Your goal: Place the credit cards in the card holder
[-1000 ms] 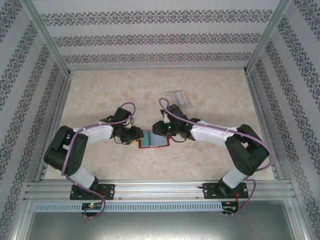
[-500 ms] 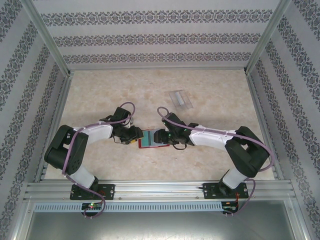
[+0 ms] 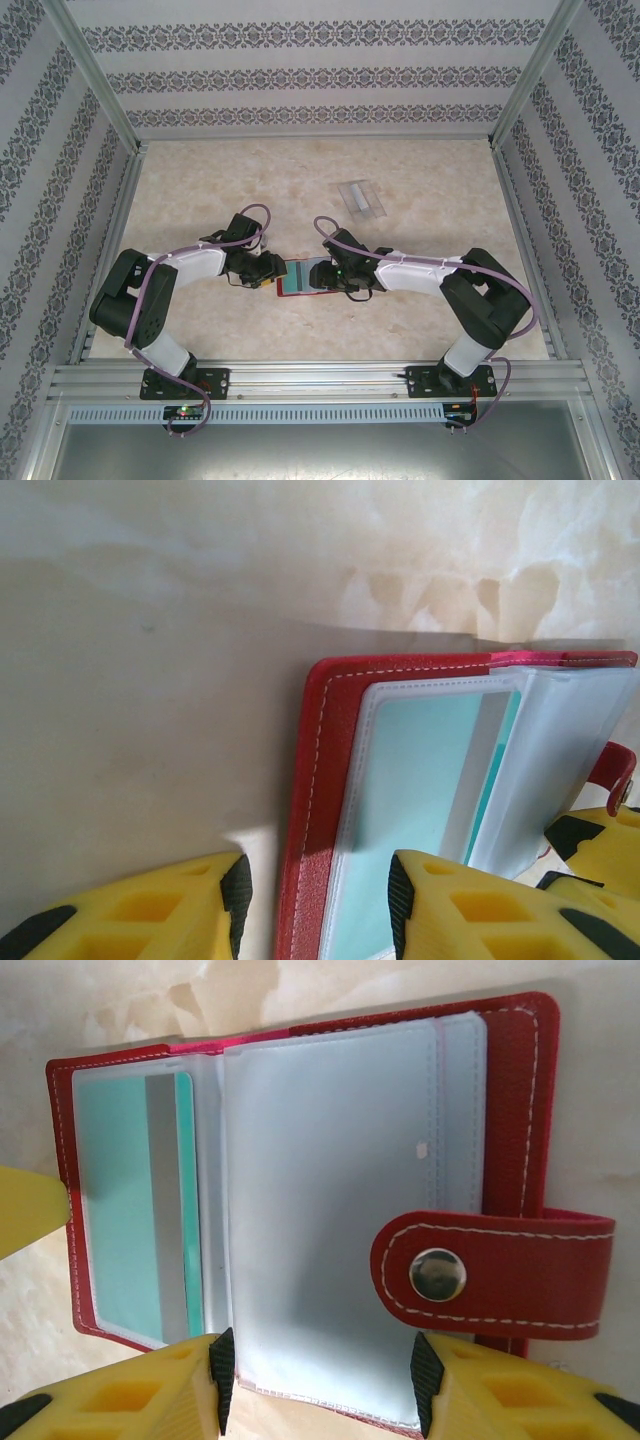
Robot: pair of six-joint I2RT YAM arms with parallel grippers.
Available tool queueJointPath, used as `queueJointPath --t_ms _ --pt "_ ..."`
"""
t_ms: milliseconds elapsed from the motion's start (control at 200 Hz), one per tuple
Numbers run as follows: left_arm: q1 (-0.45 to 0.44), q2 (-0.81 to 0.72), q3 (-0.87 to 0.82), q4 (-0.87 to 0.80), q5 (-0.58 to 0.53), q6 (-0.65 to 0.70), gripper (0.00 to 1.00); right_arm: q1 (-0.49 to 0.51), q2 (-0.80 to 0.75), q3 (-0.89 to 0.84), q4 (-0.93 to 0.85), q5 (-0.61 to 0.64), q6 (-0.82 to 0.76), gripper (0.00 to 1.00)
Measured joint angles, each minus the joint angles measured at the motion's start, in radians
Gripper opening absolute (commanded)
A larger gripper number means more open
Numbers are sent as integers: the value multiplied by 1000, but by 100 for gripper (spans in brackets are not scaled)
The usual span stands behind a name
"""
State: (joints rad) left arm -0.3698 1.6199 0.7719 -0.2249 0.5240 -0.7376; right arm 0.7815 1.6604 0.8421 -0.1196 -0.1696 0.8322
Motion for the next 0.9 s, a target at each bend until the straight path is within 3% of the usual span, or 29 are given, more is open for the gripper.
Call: queueJointPath --t_ms 899 --pt "13 1 -1 1 26 -2 44 0 82 0 230 -190 48 52"
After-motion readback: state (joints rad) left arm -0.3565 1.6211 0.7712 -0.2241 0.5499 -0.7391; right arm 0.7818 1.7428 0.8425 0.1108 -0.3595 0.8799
